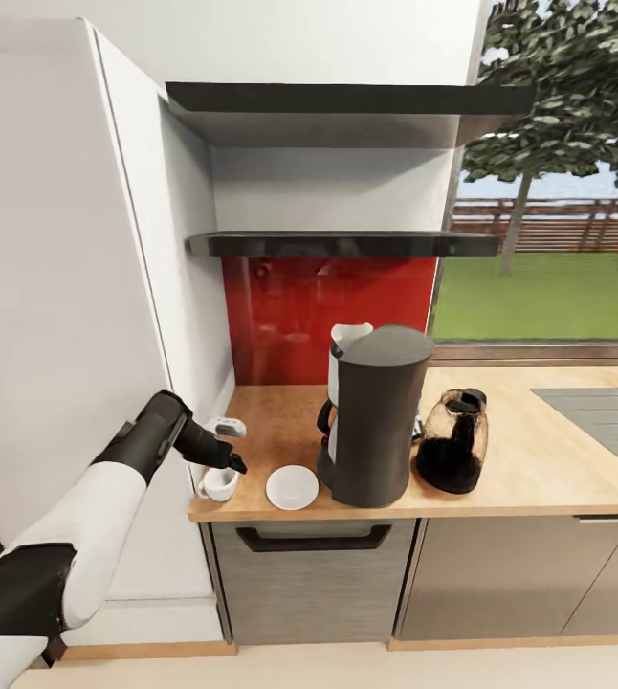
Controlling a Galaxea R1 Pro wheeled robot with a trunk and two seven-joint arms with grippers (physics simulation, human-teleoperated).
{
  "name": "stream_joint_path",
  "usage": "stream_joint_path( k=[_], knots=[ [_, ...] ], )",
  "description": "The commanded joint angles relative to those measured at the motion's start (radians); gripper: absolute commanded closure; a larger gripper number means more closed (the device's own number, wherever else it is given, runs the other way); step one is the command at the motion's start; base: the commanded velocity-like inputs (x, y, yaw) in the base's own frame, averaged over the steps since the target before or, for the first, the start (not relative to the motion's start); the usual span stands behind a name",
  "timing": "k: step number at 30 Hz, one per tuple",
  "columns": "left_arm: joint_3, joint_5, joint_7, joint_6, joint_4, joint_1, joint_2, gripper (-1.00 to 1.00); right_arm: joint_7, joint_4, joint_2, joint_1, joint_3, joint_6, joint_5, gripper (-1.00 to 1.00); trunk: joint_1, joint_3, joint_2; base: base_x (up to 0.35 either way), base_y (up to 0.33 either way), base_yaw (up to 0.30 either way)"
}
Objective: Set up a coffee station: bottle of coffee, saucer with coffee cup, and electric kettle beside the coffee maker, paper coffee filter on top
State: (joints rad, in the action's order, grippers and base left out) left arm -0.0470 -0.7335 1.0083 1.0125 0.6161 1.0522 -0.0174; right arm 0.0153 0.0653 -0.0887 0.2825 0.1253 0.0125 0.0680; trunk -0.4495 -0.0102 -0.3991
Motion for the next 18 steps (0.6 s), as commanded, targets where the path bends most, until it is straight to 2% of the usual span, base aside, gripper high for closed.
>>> stream_joint_path(
  k=[1,7,18],
  knots=[
    [-0.005,-0.011,0.009,0.005,0.001,0.000,0.002,-1.00,0.002,0.001,0.000,0.000,0.008,0.001,0.007,-1.00,-0.001,-0.001,-0.001,0.122,0.000,0.000],
    [-0.004,-0.012,0.006,0.005,0.002,0.000,0.002,-1.00,0.002,0.001,0.000,0.000,0.008,0.001,0.007,-1.00,-0.001,-0.001,-0.001,0.166,0.000,0.000],
    [-0.004,-0.012,-0.002,0.003,-0.006,-0.014,0.002,-1.00,0.002,-0.001,0.000,0.000,0.008,0.001,0.007,-1.00,-0.001,-0.001,-0.001,0.016,0.000,0.000]
  ],
)
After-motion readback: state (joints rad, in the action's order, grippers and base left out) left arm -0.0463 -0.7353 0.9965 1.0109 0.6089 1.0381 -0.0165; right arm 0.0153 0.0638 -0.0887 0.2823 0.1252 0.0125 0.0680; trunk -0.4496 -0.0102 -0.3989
